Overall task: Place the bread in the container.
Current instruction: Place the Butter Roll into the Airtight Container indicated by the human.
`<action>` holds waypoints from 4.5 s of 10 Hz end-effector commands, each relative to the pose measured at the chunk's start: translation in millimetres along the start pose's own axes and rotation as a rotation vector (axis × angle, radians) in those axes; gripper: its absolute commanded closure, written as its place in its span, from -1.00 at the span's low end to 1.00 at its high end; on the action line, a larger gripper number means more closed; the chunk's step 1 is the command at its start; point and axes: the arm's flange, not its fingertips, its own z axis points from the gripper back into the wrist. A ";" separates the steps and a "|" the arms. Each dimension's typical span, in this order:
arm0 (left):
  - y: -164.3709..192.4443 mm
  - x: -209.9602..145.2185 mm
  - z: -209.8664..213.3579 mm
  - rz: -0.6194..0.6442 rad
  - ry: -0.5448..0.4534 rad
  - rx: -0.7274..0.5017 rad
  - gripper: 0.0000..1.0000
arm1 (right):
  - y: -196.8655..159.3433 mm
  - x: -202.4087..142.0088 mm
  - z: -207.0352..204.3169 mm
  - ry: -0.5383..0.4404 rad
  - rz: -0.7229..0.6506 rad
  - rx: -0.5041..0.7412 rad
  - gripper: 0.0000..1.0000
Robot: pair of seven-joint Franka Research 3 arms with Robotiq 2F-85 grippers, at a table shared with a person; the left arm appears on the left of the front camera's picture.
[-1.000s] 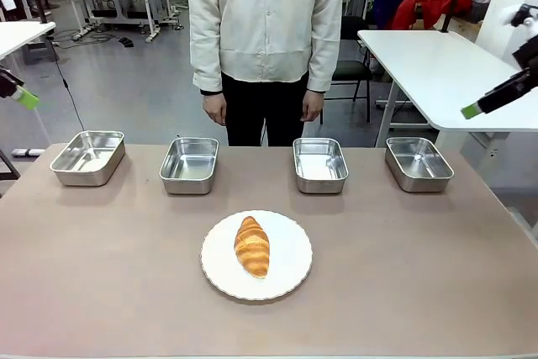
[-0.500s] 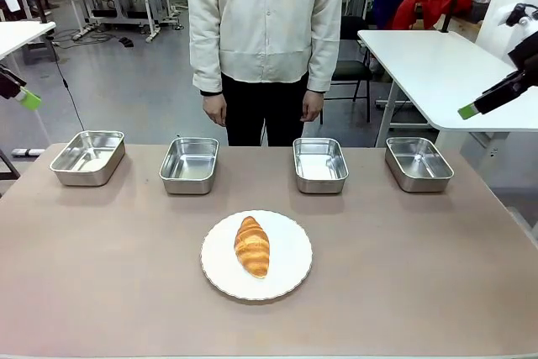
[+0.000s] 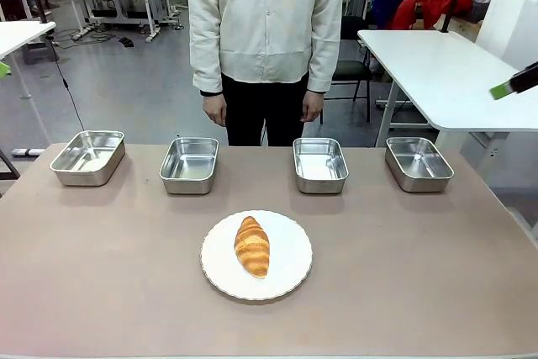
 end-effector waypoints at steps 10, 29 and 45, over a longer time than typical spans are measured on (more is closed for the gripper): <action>34.9 -38.6 4.9 0.003 -0.261 -0.137 -1.00 | -41.9 -39.0 35.9 -0.126 0.037 0.086 -1.00; 33.1 -35.1 6.3 0.052 -0.220 -0.097 -1.00 | -41.8 -34.5 33.0 -0.122 -0.008 0.078 -1.00; 33.1 -35.1 6.3 0.052 -0.220 -0.097 -1.00 | -41.8 -34.5 33.0 -0.122 -0.008 0.078 -1.00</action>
